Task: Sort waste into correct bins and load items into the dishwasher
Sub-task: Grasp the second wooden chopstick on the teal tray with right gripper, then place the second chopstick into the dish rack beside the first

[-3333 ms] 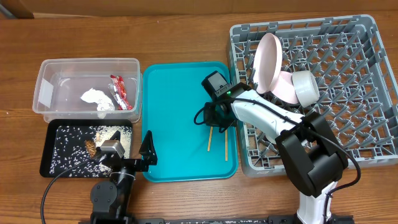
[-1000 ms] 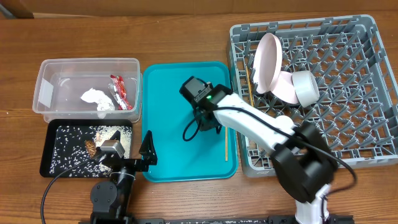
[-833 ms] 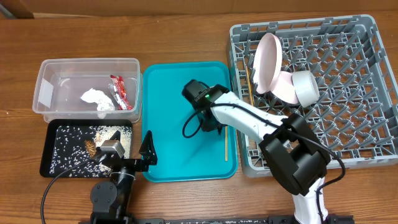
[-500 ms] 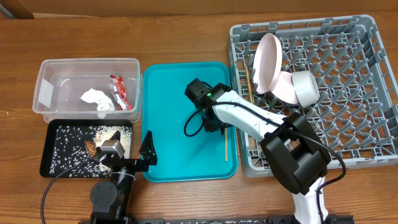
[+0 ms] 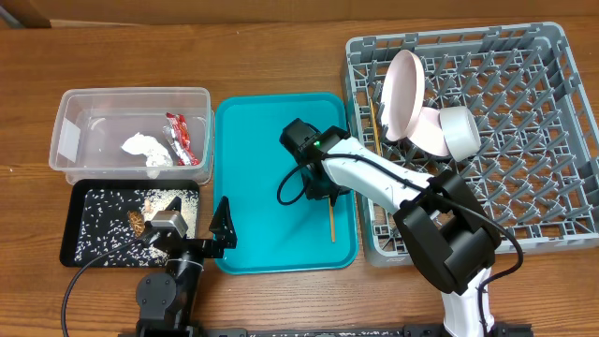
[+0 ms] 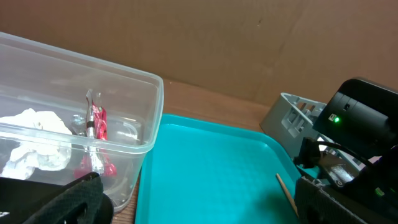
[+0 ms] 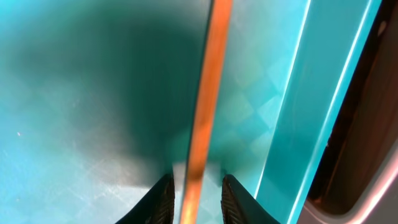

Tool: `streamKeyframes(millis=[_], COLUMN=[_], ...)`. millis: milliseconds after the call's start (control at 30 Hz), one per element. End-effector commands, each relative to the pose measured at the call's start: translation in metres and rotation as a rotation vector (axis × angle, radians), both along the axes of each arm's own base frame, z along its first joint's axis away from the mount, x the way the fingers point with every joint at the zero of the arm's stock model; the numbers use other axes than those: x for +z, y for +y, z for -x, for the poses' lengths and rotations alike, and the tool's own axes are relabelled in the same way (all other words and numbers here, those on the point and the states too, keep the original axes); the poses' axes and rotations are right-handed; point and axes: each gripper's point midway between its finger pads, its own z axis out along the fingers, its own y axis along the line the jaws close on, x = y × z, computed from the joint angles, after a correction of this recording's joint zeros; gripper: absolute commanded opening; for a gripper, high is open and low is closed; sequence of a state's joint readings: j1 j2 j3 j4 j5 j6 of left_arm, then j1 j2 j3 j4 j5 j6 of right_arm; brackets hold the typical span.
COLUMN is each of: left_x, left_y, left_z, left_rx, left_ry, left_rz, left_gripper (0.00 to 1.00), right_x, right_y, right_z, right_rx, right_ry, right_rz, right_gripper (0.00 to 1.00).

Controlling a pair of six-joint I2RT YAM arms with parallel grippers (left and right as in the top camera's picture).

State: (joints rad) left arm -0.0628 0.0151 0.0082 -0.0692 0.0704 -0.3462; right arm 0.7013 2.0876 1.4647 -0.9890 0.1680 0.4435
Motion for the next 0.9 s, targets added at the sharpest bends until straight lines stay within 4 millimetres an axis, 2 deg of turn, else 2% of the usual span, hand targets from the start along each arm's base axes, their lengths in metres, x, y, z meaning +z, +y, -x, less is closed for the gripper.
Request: streamKeyframes(millis=[0,33,67,200,300,400,533,600,700,733,800,867], left_x=[0.0,0.0,0.0,0.0,0.0,0.0,0.0,0.0,0.0,0.0,0.0,0.0], left_y=[0.003,0.003,0.003,0.003,0.003,0.003,0.003,0.003,0.003,0.003,0.003,0.003], left_z=[0.0,0.0,0.0,0.0,0.0,0.0,0.0,0.0,0.0,0.0,0.0,0.0], left_rx=[0.014,0.014,0.015,0.014,0.015,0.014,0.014,0.014,0.014,0.014,0.014,0.014], left_ry=[-0.001,-0.001,-0.001,-0.001,-0.001,-0.001,-0.001,-0.001,-0.001,-0.001,-0.001,-0.001], left_rz=[0.016,0.016,0.016,0.017,0.016,0.016,0.017,0.016,0.016,0.016,0.017,0.016], left_gripper=[1.0,1.0,1.0,1.0,1.0,1.0,1.0,1.0,1.0,1.0,1.0,1.0], right_x=[-0.016,-0.016,-0.016,-0.012,0.006,0.044,0.118,0.165,0.204,0.219,0.223,0.217], right_y=[-0.006,-0.006,-0.005,-0.002,0.002,0.008,0.011,0.006,-0.009,-0.024,-0.044,-0.061], right_z=[0.017,0.016,0.016,0.011,0.007,-0.001,-0.024,-0.036,-0.046,-0.054,-0.063,-0.071], right_rx=[0.01,0.01,0.01,0.055,0.055,0.055,0.037,0.044,0.07,0.067,0.046,0.006], right_ry=[0.075,0.074,0.073,0.059,0.047,-0.002,-0.176,-0.296,-0.403,-0.449,-0.464,-0.458], right_rz=[0.006,0.006,0.005,-0.001,-0.016,-0.054,-0.159,-0.229,-0.27,-0.272,-0.256,-0.239], right_gripper=[0.21,0.1,0.04,0.04,0.04,0.04,0.04,0.04,0.04,0.04,0.04,0.04])
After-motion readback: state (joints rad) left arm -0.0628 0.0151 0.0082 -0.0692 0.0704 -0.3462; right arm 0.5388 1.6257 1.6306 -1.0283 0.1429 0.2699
